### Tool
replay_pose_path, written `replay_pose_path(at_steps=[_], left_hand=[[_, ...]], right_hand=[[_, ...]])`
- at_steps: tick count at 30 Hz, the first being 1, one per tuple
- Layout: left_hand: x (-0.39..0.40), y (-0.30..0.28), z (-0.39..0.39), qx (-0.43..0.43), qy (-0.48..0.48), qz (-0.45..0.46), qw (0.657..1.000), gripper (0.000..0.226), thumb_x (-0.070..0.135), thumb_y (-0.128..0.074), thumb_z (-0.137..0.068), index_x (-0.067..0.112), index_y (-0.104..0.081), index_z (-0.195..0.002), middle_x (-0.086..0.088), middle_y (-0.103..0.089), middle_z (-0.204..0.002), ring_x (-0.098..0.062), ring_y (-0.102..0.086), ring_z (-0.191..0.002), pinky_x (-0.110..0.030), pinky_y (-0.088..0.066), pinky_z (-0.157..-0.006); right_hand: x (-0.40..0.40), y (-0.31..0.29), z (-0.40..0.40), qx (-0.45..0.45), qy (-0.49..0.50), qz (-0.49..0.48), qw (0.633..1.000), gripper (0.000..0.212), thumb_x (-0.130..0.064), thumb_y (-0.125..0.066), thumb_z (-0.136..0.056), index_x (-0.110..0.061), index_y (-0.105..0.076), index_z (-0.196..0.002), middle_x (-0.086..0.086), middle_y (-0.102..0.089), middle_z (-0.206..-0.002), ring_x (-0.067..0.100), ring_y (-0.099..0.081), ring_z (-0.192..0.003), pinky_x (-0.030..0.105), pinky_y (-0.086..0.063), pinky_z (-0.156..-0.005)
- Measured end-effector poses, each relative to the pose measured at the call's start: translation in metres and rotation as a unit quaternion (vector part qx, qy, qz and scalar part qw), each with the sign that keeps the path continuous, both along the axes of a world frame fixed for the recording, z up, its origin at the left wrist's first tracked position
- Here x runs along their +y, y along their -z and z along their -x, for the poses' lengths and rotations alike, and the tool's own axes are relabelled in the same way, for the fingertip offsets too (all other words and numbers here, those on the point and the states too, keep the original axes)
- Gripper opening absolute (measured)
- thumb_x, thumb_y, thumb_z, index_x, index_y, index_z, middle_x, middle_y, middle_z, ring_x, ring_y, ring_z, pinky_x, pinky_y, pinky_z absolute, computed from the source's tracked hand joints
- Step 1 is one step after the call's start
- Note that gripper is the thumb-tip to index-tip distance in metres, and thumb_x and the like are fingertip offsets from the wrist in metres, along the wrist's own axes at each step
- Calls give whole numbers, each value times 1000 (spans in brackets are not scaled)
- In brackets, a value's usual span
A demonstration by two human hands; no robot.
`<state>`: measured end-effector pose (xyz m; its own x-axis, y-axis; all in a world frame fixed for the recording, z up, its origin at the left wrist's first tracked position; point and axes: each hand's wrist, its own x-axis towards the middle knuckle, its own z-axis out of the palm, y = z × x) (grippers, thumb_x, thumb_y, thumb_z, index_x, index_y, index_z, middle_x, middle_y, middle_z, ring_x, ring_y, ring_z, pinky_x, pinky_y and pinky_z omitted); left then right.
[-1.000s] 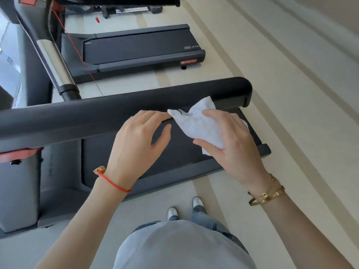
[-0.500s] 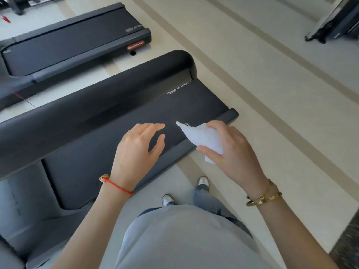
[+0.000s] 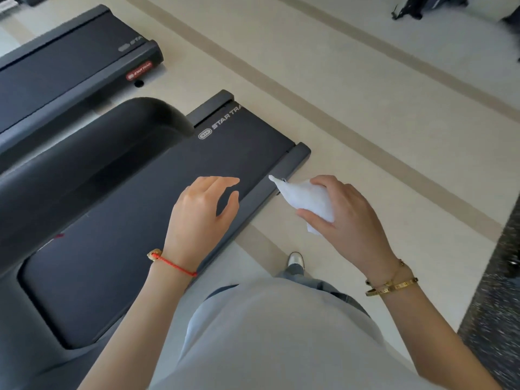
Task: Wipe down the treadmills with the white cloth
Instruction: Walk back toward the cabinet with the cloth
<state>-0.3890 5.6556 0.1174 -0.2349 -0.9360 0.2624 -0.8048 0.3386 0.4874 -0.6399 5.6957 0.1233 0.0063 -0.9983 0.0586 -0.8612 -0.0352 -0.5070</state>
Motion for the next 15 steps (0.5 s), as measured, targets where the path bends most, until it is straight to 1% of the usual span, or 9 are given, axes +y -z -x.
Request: replay_pose_path(at_steps=[3, 6, 8, 10, 12, 15], left_hand=[[-23, -1, 40, 12, 13, 7, 1000, 23, 16, -63, -94, 11, -71, -115, -4, -73, -107, -23, -68, -97, -37, -58, -79], [-47, 0, 79, 21, 20, 8, 1000, 24, 18, -61, -94, 11, -71, -114, -4, -72, -107, -23, -68, -93, -37, -58, -75], [-61, 1, 103, 23, 28, 7, 999, 24, 18, -60, -94, 12, -71, -114, -3, -72, -108, -23, -67, -94, -38, -58, -75], [-76, 2, 125, 24, 33, 8, 999, 22, 16, -62, -94, 12, -71, -114, -3, -72, -108, -23, -67, -96, -36, -56, -75], [-91, 3, 146, 25, 35, 5, 999, 21, 14, -64, -94, 12, -71, -113, -2, -72, -108, -23, -67, -91, -32, -54, -73], [-114, 2, 172, 27, 46, 3, 999, 20, 13, -64, -94, 12, -72, -113, -3, -73, -108, -19, -65, -86, -33, -55, -74]], right_hand=[[-16, -1, 39, 0, 22, -5, 1000, 48, -53, -63, -86, -26, -50, -123, -8, -60, -107, 14, -49, -93, 31, -44, -77], [-33, -2, 78, 5, 30, -4, 1000, 50, -55, -61, -85, -25, -50, -124, -8, -60, -110, 14, -50, -93, 29, -44, -77], [-43, -1, 102, 2, 37, -9, 999, 50, -55, -62, -85, -25, -50, -124, -7, -60, -109, 14, -50, -92, 28, -42, -77], [-53, 0, 124, 1, 42, -14, 999, 49, -55, -61, -85, -25, -50, -124, -7, -60, -109, 13, -50, -92, 28, -43, -77], [-66, 2, 144, 5, 46, -13, 999, 50, -56, -60, -85, -25, -50, -123, -7, -61, -108, 14, -50, -91, 28, -43, -77], [-87, 2, 169, -2, 62, -16, 998, 51, -55, -61, -85, -23, -51, -124, -6, -61, -109, 14, -50, -91, 27, -41, -75]])
